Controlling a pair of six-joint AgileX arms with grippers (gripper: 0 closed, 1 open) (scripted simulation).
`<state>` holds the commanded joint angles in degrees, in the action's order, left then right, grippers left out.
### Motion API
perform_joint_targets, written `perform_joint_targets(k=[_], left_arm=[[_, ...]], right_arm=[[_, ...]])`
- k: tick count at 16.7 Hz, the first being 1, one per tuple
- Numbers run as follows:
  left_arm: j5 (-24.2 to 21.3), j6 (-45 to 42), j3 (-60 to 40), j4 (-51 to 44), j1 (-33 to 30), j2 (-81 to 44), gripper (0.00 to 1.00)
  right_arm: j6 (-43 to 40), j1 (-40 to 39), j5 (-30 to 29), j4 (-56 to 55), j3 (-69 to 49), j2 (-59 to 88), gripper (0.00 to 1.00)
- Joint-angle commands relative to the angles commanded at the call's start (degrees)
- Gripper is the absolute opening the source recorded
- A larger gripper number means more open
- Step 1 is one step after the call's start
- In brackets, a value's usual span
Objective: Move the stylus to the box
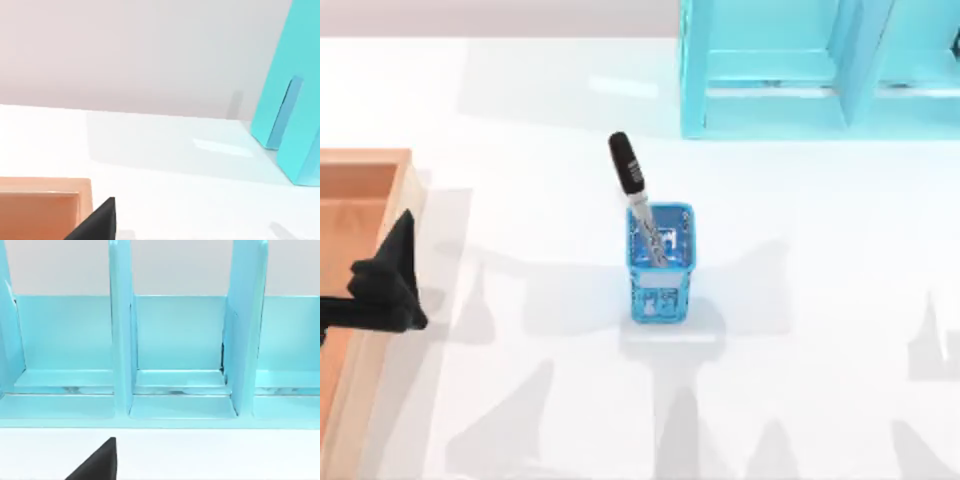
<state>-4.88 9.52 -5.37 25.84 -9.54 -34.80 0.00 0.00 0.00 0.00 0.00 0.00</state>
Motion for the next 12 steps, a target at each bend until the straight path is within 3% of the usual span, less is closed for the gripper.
perform_joint_targets(k=[12], left_arm=[[-8.2, 15.7, -8.4, 41.2, -15.7, -55.9, 1.00]], right_arm=[[0.0, 0.0, 0.0, 0.0, 0.0, 0.0, 1.00]])
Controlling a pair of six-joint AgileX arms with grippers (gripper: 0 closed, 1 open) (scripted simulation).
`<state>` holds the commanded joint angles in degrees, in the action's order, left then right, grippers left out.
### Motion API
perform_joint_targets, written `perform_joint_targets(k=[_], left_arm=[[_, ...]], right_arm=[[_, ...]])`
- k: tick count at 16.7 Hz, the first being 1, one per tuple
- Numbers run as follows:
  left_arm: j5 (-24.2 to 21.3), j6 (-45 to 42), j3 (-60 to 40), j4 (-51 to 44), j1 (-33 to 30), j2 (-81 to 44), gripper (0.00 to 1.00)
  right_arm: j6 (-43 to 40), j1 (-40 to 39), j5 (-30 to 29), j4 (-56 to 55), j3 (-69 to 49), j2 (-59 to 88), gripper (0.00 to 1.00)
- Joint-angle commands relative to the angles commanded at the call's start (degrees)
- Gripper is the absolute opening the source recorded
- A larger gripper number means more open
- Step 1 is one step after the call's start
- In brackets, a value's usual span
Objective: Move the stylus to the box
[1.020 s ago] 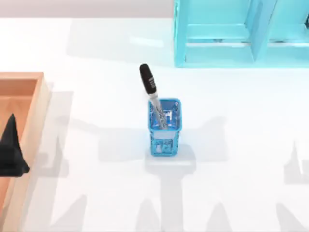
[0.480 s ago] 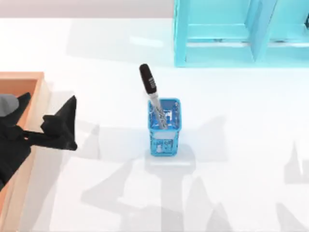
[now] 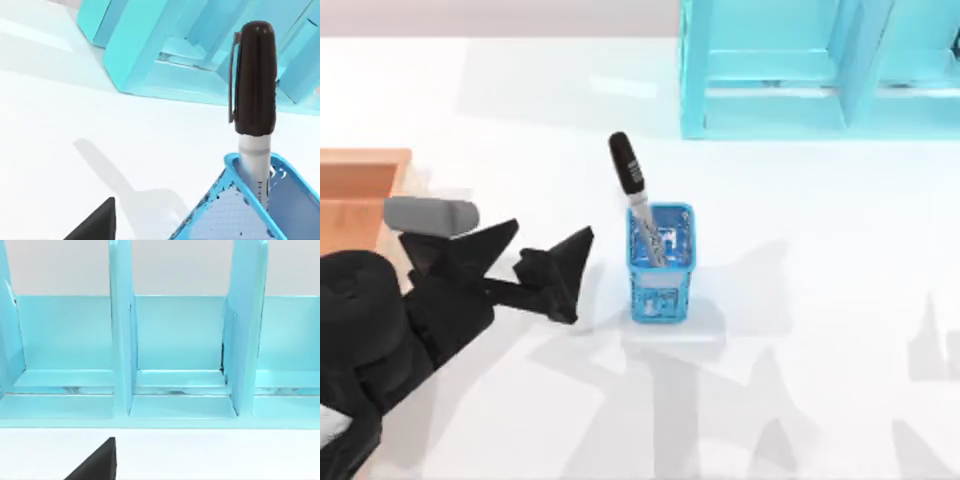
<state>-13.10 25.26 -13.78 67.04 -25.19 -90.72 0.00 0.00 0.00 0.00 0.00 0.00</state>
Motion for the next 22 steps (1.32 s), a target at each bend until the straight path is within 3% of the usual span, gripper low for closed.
perform_joint_targets(k=[5, 14, 22], left_arm=[[-1.7, 3.7, -1.8, 9.1, -3.3, -12.2, 1.00], [-1.7, 4.2, -2.7, 9.8, -3.7, -14.3, 1.00], [1.3, 4.9, -19.3, 5.5, -7.1, -26.1, 1.00]], right_arm=[[0.0, 0.0, 0.0, 0.0, 0.0, 0.0, 1.00], [0.0, 0.0, 0.0, 0.0, 0.0, 0.0, 1.00], [0.0, 0.0, 0.0, 0.0, 0.0, 0.0, 1.00]])
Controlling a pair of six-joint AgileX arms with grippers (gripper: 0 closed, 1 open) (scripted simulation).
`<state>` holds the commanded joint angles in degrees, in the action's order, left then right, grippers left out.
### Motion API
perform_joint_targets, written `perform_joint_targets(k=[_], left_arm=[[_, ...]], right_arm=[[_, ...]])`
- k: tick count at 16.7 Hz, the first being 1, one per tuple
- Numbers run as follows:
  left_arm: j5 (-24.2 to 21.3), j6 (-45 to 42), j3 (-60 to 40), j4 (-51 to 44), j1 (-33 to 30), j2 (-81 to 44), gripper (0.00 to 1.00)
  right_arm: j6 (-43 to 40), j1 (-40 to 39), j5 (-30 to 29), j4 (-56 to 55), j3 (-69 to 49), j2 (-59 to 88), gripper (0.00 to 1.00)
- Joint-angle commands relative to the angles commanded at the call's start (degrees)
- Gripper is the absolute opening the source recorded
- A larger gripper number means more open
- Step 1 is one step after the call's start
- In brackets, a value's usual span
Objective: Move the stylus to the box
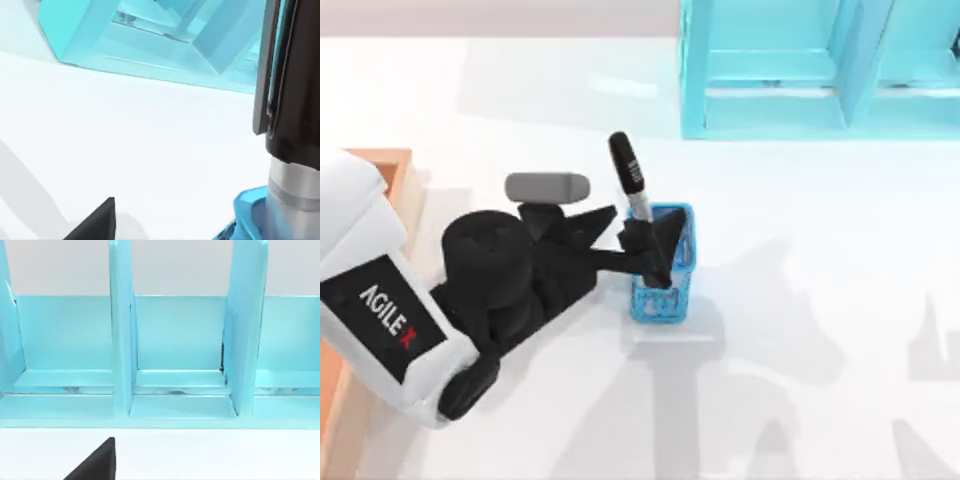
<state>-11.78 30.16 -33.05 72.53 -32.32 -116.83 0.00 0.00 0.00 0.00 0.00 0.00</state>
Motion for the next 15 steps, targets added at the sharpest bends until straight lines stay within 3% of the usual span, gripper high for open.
perform_joint_targets(k=[8, 15], left_arm=[[1.0, 0.2, -5.5, -1.7, -1.1, -3.8, 1.00], [1.0, 0.2, -5.5, -1.7, -1.1, -3.8, 0.47]], right_arm=[[0.0, 0.0, 0.0, 0.0, 0.0, 0.0, 1.00], [0.0, 0.0, 0.0, 0.0, 0.0, 0.0, 1.00]])
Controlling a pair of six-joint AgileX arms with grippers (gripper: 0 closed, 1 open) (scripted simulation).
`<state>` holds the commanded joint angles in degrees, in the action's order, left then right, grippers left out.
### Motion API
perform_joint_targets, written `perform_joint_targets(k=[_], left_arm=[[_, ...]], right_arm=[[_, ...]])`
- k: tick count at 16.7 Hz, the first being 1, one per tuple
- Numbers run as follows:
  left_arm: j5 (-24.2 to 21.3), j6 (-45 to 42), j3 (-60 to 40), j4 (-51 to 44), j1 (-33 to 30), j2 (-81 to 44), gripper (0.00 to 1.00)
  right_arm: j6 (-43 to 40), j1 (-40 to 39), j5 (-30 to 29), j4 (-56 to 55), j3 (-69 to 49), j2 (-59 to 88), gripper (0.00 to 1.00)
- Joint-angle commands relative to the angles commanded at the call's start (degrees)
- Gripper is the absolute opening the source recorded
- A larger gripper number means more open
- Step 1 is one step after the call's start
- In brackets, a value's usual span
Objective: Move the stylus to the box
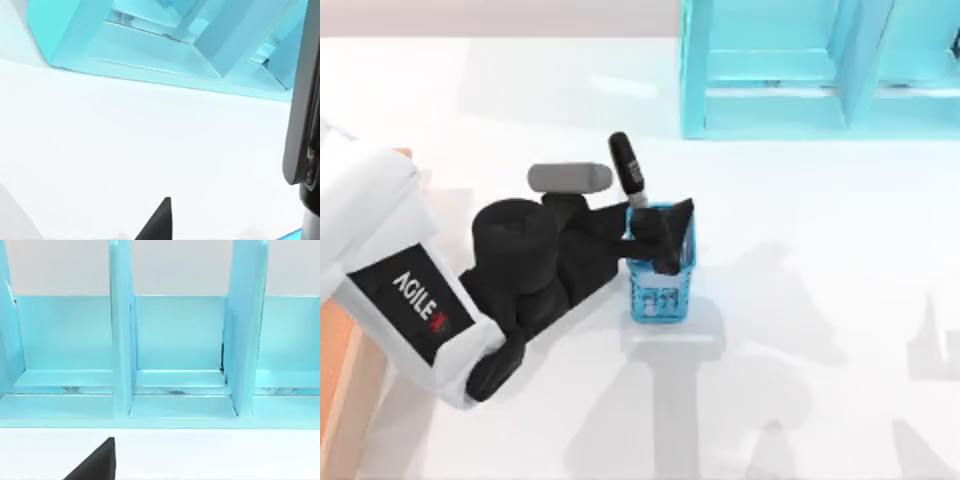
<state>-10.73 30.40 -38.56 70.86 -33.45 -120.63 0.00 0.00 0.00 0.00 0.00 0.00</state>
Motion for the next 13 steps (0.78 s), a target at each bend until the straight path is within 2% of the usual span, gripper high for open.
perform_joint_targets(k=[6, 13], left_arm=[[0.0, 0.0, 0.0, 0.0, 0.0, 0.0, 0.02], [0.0, 0.0, 0.0, 0.0, 0.0, 0.0, 0.00]], right_arm=[[0.0, 0.0, 0.0, 0.0, 0.0, 0.0, 1.00], [0.0, 0.0, 0.0, 0.0, 0.0, 0.0, 1.00]])
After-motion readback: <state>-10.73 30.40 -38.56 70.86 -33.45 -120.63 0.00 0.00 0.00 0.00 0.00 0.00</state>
